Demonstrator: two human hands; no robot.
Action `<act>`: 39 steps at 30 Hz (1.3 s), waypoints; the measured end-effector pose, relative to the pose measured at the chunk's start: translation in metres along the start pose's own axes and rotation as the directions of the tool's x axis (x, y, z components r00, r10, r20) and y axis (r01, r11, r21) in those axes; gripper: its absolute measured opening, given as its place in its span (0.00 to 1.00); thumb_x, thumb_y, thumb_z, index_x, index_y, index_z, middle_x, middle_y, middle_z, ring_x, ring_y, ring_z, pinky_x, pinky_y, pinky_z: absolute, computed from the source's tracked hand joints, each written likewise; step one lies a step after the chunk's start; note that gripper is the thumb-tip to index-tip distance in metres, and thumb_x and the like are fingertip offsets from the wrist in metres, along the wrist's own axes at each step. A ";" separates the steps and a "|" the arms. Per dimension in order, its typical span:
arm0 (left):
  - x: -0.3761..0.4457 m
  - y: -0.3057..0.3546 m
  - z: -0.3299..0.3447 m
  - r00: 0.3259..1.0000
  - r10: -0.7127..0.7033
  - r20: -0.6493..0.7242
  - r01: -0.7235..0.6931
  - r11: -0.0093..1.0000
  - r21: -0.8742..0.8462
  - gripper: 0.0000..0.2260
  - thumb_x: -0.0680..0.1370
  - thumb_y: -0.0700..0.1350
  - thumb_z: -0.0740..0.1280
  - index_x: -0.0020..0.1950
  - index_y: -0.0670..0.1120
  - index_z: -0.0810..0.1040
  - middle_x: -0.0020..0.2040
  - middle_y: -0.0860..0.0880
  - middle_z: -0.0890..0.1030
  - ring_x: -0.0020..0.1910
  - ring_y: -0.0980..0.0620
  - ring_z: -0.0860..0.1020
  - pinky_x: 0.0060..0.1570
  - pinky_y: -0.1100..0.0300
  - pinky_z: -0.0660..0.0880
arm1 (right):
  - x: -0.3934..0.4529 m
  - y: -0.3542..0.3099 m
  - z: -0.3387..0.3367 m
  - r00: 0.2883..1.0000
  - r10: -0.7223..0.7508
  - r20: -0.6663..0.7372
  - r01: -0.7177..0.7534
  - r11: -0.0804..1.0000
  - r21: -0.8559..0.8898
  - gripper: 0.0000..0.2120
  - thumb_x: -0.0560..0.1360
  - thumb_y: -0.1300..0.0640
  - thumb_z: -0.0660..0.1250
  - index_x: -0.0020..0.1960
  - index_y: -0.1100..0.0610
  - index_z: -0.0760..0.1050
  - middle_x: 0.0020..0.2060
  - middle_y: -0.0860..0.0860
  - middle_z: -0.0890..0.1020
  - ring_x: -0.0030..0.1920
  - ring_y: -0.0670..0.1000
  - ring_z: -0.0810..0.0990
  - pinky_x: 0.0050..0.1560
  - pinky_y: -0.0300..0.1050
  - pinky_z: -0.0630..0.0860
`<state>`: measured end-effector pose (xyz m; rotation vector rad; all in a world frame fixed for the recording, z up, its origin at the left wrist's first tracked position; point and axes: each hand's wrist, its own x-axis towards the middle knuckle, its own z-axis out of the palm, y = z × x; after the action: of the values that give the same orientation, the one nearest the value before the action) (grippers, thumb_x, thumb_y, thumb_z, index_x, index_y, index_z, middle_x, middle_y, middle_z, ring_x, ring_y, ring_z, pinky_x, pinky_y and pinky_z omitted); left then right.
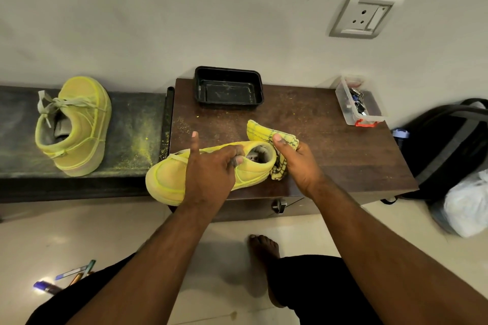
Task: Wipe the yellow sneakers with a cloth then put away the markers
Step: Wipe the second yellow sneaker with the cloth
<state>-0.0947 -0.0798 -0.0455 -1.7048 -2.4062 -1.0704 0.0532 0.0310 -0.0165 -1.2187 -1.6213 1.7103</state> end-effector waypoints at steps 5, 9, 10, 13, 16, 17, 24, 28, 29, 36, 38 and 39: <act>0.001 0.006 -0.002 0.999 0.048 0.010 -0.048 0.999 0.012 0.06 0.73 0.46 0.66 0.45 0.48 0.82 0.35 0.52 0.84 0.25 0.50 0.79 0.72 0.52 0.46 | -0.016 0.006 0.012 0.992 0.026 -0.127 -0.008 0.990 0.140 0.11 0.78 0.51 0.64 0.53 0.55 0.81 0.50 0.57 0.85 0.54 0.56 0.83 0.59 0.55 0.76; 0.004 0.010 -0.006 0.999 0.014 0.041 -0.012 0.999 -0.042 0.02 0.74 0.42 0.70 0.44 0.47 0.83 0.36 0.50 0.84 0.26 0.48 0.79 0.72 0.62 0.38 | -0.032 0.015 0.028 0.960 0.048 -0.277 0.002 0.984 0.177 0.14 0.77 0.47 0.65 0.53 0.55 0.82 0.50 0.55 0.85 0.54 0.55 0.83 0.60 0.59 0.76; 0.004 0.010 -0.008 0.998 0.001 0.068 0.002 0.999 -0.044 0.03 0.74 0.41 0.71 0.45 0.47 0.84 0.37 0.50 0.85 0.27 0.48 0.80 0.71 0.64 0.37 | -0.038 0.016 0.031 0.951 0.053 -0.304 0.002 0.984 0.177 0.13 0.78 0.48 0.64 0.53 0.55 0.82 0.49 0.55 0.85 0.53 0.55 0.83 0.60 0.59 0.76; 0.004 0.010 -0.012 0.991 -0.007 0.131 0.015 0.998 -0.060 0.03 0.75 0.42 0.71 0.46 0.47 0.85 0.39 0.49 0.85 0.32 0.47 0.82 0.70 0.69 0.33 | -0.050 0.020 0.040 0.935 0.077 -0.347 -0.015 0.984 0.177 0.14 0.77 0.44 0.64 0.52 0.53 0.82 0.47 0.52 0.86 0.52 0.53 0.83 0.58 0.59 0.77; 0.003 0.008 -0.010 0.989 0.001 0.150 0.007 0.999 -0.049 0.04 0.75 0.42 0.70 0.46 0.48 0.85 0.37 0.49 0.85 0.31 0.47 0.81 0.71 0.68 0.34 | -0.060 0.025 0.049 0.901 0.106 -0.422 -0.024 0.981 0.195 0.18 0.75 0.40 0.64 0.54 0.52 0.81 0.48 0.49 0.85 0.52 0.50 0.83 0.59 0.58 0.77; 0.003 0.008 -0.009 0.989 0.001 0.148 0.006 0.999 -0.046 0.04 0.75 0.42 0.70 0.46 0.48 0.85 0.37 0.49 0.85 0.31 0.47 0.81 0.71 0.67 0.35 | -0.064 0.027 0.053 0.889 0.110 -0.445 -0.013 0.976 0.216 0.18 0.75 0.40 0.64 0.54 0.52 0.81 0.48 0.48 0.85 0.53 0.49 0.83 0.60 0.57 0.77; 0.004 0.013 -0.013 0.986 -0.025 0.164 0.029 0.999 -0.024 0.08 0.79 0.46 0.65 0.52 0.48 0.84 0.43 0.49 0.85 0.43 0.47 0.83 0.68 0.69 0.30 | -0.090 0.032 0.068 0.853 0.136 -0.503 0.018 0.957 0.289 0.17 0.74 0.45 0.66 0.57 0.52 0.79 0.51 0.48 0.85 0.54 0.48 0.82 0.59 0.52 0.77; 0.004 0.015 -0.017 0.984 -0.041 0.174 0.045 0.999 -0.022 0.09 0.80 0.46 0.64 0.53 0.49 0.84 0.43 0.48 0.85 0.45 0.48 0.82 0.66 0.70 0.28 | -0.100 0.035 0.074 0.851 0.146 -0.504 0.011 0.955 0.295 0.13 0.76 0.48 0.65 0.57 0.52 0.79 0.50 0.48 0.85 0.53 0.48 0.82 0.53 0.44 0.80; 0.005 0.016 -0.018 0.983 -0.055 0.176 0.062 0.997 -0.038 0.09 0.80 0.46 0.64 0.53 0.49 0.84 0.44 0.47 0.85 0.48 0.47 0.82 0.67 0.70 0.29 | -0.103 0.036 0.077 0.847 0.163 -0.505 -0.003 0.953 0.303 0.12 0.76 0.47 0.66 0.56 0.51 0.80 0.49 0.47 0.85 0.52 0.47 0.83 0.53 0.46 0.79; 0.013 0.015 -0.031 0.955 -0.058 0.291 0.097 0.988 -0.120 0.08 0.78 0.45 0.66 0.54 0.48 0.83 0.47 0.47 0.85 0.50 0.50 0.81 0.63 0.74 0.27 | -0.132 0.035 0.104 0.852 0.390 -0.350 -0.158 0.828 0.537 0.11 0.74 0.48 0.67 0.50 0.54 0.80 0.45 0.51 0.86 0.48 0.51 0.85 0.56 0.56 0.79; 0.016 0.014 -0.035 0.944 -0.056 0.326 0.107 0.984 -0.141 0.08 0.77 0.45 0.68 0.54 0.48 0.83 0.50 0.48 0.85 0.53 0.51 0.80 0.66 0.71 0.29 | -0.134 0.027 0.094 0.847 0.439 -0.299 -0.168 0.756 0.632 0.11 0.76 0.50 0.67 0.52 0.57 0.79 0.46 0.54 0.86 0.48 0.54 0.85 0.56 0.57 0.78; 0.018 0.014 -0.038 0.937 -0.054 0.346 0.111 0.983 -0.146 0.08 0.77 0.45 0.68 0.54 0.48 0.83 0.50 0.49 0.84 0.53 0.53 0.80 0.70 0.66 0.31 | -0.134 0.021 0.084 0.842 0.447 -0.302 -0.147 0.728 0.669 0.12 0.76 0.51 0.67 0.54 0.58 0.78 0.47 0.55 0.85 0.49 0.55 0.84 0.56 0.58 0.78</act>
<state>-0.1041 -0.0821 -0.0022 -2.0085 -2.6809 -1.0895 0.0521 -0.1278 -0.0087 -1.4243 -0.5056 1.7669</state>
